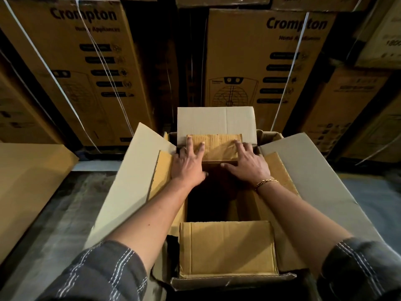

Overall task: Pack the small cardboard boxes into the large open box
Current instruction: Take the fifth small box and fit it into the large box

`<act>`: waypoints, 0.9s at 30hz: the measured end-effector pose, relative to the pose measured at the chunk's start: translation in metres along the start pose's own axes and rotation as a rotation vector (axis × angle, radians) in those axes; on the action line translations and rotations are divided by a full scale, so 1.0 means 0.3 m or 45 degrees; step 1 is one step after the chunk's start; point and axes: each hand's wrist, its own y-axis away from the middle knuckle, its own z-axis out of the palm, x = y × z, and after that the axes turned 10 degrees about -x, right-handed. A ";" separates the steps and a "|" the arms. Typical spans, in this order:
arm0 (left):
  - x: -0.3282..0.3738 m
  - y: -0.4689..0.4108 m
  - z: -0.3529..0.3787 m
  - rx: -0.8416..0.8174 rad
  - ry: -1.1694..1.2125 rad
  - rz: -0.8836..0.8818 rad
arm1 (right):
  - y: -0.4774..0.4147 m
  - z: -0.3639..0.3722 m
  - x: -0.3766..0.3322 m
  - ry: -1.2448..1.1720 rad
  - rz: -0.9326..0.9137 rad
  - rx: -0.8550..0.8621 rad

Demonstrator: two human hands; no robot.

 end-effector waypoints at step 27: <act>0.005 0.022 -0.049 -0.062 -0.332 0.007 | 0.046 -0.057 -0.032 0.445 -0.030 0.026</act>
